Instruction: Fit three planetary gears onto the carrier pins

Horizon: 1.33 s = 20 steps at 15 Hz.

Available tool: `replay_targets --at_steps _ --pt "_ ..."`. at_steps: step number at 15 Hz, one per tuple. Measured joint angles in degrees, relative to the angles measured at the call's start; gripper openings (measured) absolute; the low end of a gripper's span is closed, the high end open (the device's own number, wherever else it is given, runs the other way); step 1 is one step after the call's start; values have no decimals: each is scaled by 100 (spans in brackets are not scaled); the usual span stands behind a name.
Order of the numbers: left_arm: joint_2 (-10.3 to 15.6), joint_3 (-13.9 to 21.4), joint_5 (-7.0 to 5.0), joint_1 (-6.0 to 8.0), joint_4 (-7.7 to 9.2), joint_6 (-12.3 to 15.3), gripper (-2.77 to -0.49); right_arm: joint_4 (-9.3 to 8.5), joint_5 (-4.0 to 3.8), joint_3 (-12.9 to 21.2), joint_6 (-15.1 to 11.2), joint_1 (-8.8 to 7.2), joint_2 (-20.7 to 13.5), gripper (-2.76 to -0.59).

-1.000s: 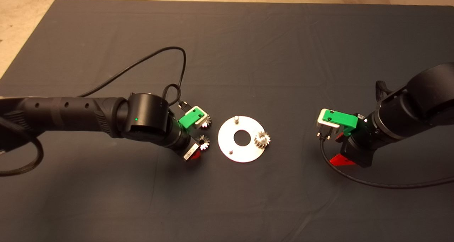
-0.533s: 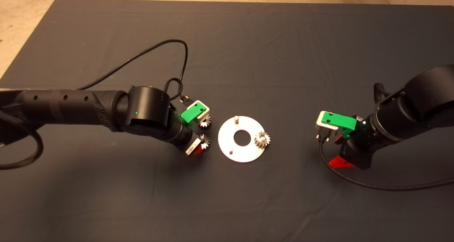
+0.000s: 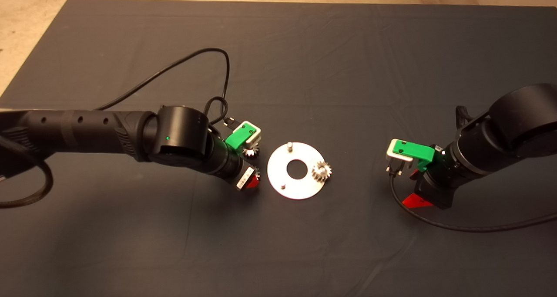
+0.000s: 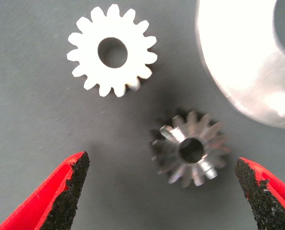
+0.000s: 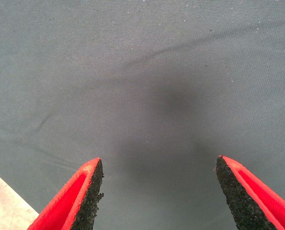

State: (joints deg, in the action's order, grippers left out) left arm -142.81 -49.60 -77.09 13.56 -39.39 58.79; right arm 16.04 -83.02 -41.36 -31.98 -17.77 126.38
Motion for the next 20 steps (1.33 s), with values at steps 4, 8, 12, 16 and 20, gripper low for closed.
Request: replay_targets --at_steps 4,8,12,16,20 --pt "32 170 104 -2 0 28 -108 2 0 -177 0 0 -2 -162" --pt "80 589 130 -2 -5 246 -108 2 9 -300 15 0 -4 -162" --pt "78 686 159 -1 -100 248 -108 0 9 -373 20 0 -2 -162" --pt "74 685 419 -2 -394 243 -108 2 5 -373 21 0 -24 -162" --pt "78 685 532 -2 -673 243 -108 0 -12 -373 21 0 -34 -162"
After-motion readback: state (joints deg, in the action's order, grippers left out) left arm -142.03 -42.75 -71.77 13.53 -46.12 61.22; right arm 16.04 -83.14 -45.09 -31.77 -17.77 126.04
